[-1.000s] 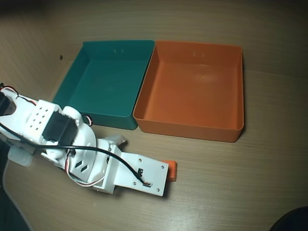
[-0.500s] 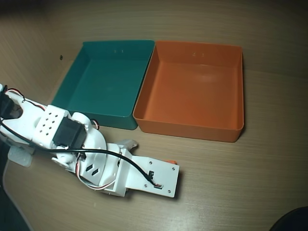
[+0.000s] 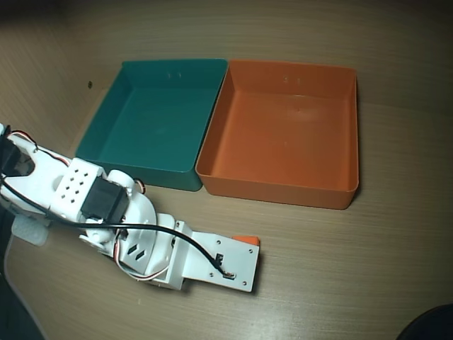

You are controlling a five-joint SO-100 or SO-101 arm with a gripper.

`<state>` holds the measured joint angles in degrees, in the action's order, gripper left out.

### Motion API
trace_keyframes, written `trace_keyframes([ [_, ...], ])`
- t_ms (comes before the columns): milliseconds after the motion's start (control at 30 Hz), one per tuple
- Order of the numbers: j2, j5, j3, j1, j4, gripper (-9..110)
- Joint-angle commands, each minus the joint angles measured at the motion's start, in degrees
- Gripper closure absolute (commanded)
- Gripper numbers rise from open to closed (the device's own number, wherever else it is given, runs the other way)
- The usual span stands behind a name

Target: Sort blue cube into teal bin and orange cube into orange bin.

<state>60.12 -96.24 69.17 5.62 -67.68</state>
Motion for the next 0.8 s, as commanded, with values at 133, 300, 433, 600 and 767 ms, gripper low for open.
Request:
trace_keyframes([
  [133,1.76,0.26,-0.44,0.44,-0.26,108],
  [300,2.81,0.26,-1.23,0.44,0.35,107],
  [433,9.14,0.18,-2.11,0.00,0.44,107],
  [600,22.32,-0.35,-1.67,-0.44,0.26,107],
  [767,32.17,-0.62,-1.67,-4.39,0.35,107],
])
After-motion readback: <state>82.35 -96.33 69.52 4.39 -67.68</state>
